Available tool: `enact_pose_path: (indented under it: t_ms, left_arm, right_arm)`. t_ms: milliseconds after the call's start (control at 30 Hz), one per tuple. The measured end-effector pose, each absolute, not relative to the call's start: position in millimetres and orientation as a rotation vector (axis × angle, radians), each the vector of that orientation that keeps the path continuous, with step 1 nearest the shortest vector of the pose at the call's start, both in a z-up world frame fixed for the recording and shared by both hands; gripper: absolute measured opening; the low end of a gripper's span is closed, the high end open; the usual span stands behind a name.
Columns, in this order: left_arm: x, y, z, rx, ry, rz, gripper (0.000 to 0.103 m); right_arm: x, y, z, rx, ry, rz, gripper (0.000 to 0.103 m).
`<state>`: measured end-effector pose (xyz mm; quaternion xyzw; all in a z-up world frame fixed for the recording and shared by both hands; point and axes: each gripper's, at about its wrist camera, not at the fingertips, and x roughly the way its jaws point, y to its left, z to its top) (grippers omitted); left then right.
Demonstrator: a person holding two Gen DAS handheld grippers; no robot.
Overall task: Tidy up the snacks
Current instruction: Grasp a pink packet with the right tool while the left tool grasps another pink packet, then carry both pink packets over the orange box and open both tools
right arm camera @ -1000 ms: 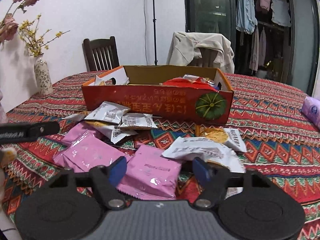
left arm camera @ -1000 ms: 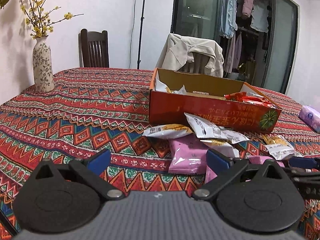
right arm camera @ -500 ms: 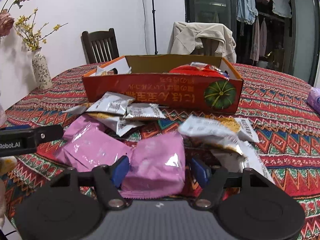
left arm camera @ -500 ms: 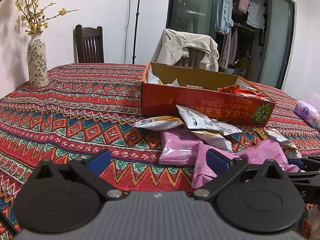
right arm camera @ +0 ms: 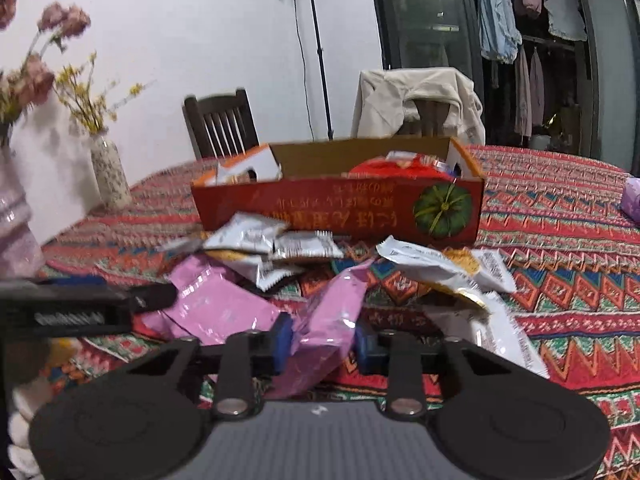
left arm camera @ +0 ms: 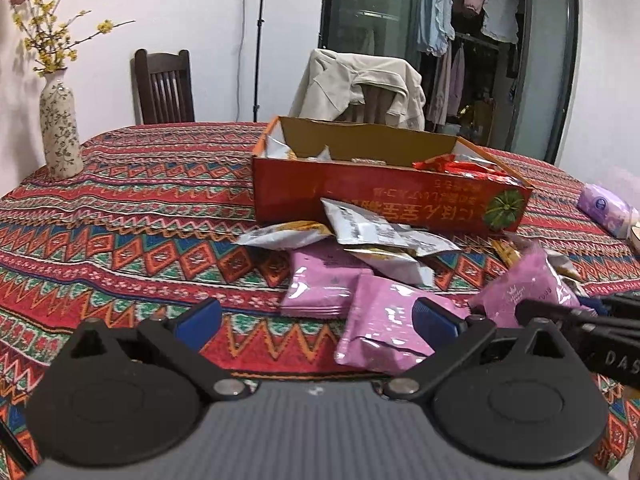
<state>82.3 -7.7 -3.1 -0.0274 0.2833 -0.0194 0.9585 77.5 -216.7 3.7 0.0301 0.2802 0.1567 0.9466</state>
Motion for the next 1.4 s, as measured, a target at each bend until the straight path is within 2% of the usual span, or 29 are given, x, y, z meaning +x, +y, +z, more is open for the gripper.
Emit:
enact_pose_path:
  t_ms: [233, 867, 1033, 1067, 1100, 1400]
  left_arm:
    - [90, -35, -8, -0.030, 0.618, -0.078, 0.103]
    - [116, -70, -31, 0.029, 0.731, -0.079, 0.103]
    - [110, -66, -27, 0.019, 0.714, -0.080, 0.084]
    - [108, -64, -24, 0.010, 0.708, -0.078, 0.075]
    - [107, -61, -23, 0.000, 0.702, -0.079, 0.072]
    - [85, -54, -4, 0.004, 0.621, -0.092, 0.069]
  right_arm:
    - [68, -235, 13, 0.065, 0.511, 0.300, 0.018]
    - [67, -252, 7, 0.088, 0.502, 0.302, 0.018]
    - [64, -252, 9, 0.087, 0.497, 0.303, 0.018]
    - [64, -251, 10, 0.087, 0.495, 0.304, 0.018]
    - [62, -251, 11, 0.087, 0.492, 0.304, 0.018]
    - [53, -245, 20, 0.078, 0.467, 0.315, 0.018]
